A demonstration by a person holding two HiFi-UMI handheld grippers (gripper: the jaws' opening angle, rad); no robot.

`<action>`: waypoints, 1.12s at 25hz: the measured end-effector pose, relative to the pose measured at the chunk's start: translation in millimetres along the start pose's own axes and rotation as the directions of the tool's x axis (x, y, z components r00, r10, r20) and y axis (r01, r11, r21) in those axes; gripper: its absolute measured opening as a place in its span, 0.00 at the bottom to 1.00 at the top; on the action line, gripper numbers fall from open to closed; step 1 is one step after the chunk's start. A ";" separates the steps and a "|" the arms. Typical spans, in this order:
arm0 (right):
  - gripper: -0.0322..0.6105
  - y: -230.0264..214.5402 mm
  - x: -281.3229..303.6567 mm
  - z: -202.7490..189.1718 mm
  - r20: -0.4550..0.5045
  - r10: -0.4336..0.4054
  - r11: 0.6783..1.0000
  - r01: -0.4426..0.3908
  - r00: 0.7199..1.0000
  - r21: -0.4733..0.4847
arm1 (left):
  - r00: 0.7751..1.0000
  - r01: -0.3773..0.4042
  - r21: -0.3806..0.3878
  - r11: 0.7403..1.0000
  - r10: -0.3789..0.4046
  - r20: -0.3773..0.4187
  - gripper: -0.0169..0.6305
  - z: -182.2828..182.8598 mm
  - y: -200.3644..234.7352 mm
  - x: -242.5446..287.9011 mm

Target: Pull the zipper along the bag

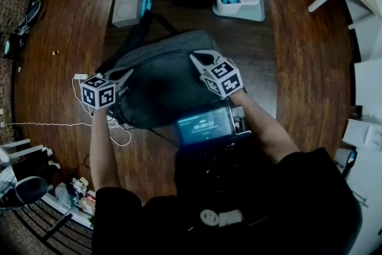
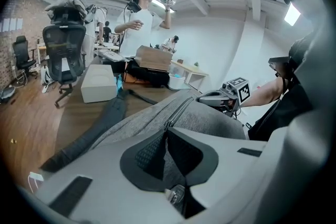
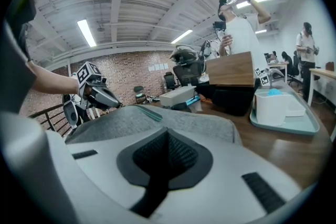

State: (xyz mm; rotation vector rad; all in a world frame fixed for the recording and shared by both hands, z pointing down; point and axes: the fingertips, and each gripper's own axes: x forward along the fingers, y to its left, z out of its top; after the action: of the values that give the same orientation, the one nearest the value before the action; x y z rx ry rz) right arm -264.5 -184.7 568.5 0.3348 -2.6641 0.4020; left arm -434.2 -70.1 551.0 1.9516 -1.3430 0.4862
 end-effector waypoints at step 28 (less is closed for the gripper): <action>0.07 7.0 -23.8 28.4 0.130 0.004 0.999 0.000 0.991 -0.034 | 0.717 -0.467 0.039 0.883 0.353 0.601 0.02 73.6 -62.2 -70.9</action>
State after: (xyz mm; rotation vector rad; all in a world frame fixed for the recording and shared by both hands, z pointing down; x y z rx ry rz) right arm -256.1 -183.5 531.7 0.3591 -2.7952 0.3456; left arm -410.9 -64.5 433.8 2.0350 -2.2344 0.2188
